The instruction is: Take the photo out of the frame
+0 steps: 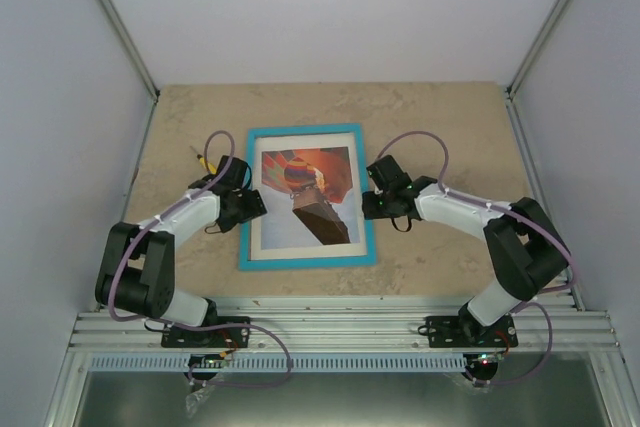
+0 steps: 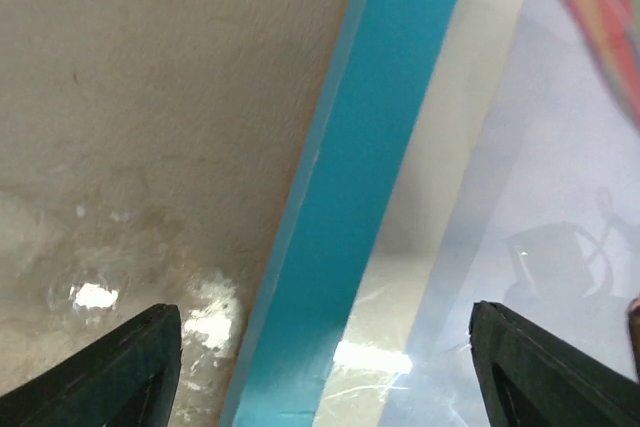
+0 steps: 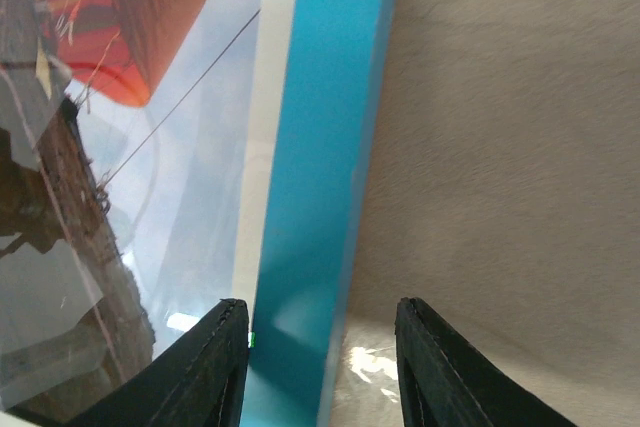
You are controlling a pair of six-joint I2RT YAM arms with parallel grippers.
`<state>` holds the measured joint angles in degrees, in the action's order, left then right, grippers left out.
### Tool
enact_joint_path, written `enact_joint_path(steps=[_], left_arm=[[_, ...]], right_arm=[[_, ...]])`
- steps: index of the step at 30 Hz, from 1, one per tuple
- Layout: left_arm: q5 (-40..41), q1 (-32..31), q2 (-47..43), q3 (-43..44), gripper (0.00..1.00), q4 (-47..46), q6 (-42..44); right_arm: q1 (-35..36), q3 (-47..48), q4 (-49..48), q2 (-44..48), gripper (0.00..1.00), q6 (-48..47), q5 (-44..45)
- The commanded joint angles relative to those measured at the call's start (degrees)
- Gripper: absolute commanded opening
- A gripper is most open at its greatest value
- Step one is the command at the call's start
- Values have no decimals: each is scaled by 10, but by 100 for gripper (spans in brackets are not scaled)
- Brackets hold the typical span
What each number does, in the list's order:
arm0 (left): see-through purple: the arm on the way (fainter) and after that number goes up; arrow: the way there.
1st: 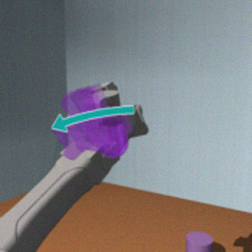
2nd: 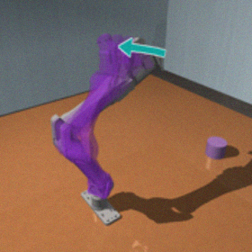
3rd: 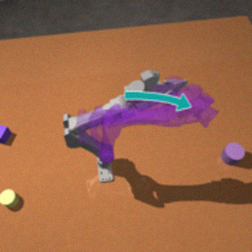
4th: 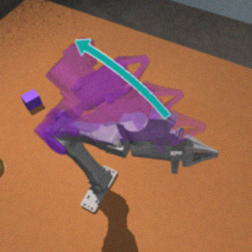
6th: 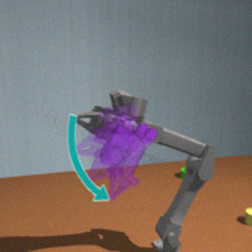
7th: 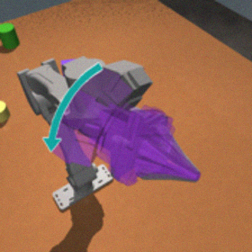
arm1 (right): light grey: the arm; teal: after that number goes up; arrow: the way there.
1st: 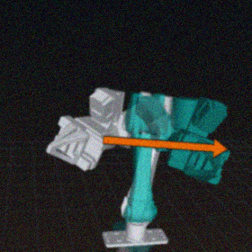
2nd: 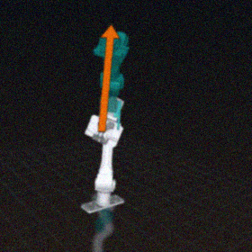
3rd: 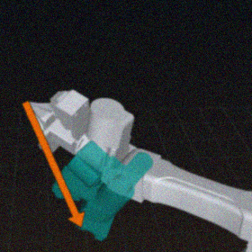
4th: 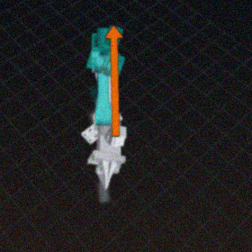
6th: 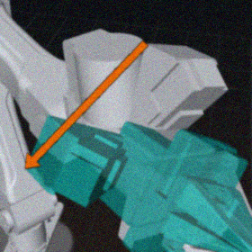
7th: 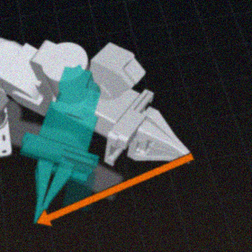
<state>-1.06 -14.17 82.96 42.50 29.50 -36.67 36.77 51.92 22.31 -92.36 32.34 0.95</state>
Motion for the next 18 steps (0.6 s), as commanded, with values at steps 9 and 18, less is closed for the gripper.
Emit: enact_joint_path(steps=[9,18], left_arm=[[32,7,41,58,72,25,58],[35,7,68,68,58,27,68]], right_arm=[[-1,84,-9,-67,47,-32,63],[-1,95,-17,-111,37,-30,72]])
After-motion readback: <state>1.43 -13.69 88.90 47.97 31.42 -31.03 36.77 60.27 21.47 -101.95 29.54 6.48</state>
